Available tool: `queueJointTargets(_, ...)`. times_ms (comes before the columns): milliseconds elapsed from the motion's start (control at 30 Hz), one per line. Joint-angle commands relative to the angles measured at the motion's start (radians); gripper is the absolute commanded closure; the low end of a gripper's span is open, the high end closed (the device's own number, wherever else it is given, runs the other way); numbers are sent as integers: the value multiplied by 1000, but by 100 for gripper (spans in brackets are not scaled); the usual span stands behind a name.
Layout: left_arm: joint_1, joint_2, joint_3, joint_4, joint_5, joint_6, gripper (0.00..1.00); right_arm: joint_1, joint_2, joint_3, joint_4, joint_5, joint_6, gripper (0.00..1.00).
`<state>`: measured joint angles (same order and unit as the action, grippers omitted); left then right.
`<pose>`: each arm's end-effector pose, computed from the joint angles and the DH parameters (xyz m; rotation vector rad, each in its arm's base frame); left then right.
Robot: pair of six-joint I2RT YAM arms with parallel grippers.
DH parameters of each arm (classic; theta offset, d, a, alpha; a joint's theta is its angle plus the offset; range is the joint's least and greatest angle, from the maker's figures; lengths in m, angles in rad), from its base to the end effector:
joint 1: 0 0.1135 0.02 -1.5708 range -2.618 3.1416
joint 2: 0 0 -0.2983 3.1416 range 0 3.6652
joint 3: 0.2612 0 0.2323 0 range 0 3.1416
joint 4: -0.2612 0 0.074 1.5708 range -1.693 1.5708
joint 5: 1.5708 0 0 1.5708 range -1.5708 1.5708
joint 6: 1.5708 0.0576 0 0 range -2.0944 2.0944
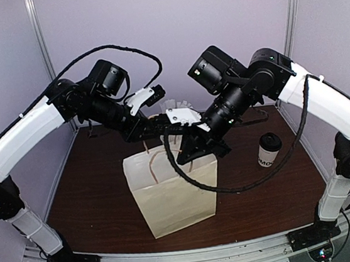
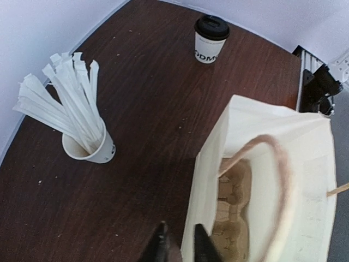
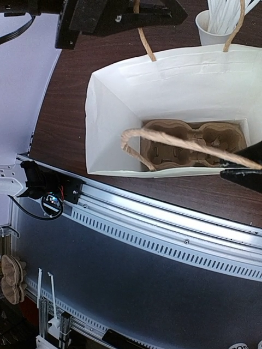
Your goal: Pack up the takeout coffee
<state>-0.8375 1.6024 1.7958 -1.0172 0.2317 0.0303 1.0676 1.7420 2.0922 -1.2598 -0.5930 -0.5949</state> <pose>0.2087 -0.2514 0.4182 1.1388 2.1901 -0.6434 0.1337 0.3097 0.4447 -2.0069 1.4790 0.9357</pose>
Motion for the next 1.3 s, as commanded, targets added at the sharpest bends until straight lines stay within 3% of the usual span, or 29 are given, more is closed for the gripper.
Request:
queueJointTargets(0,4,9,105,29,135,12,99,3,-27,39,5,50,1,100)
queueJointTargets(267,3,82,346,-4,163,41,100,0,-60,179,2,208,-40,100)
queueJointTargets(533,3,158,514,-27,192,51,100,-2,-94,234,24,264,-57,100)
queueJointTargets(1267,3,203,551,-44,223,71,100,-2,-68,249,15,237,-49,100)
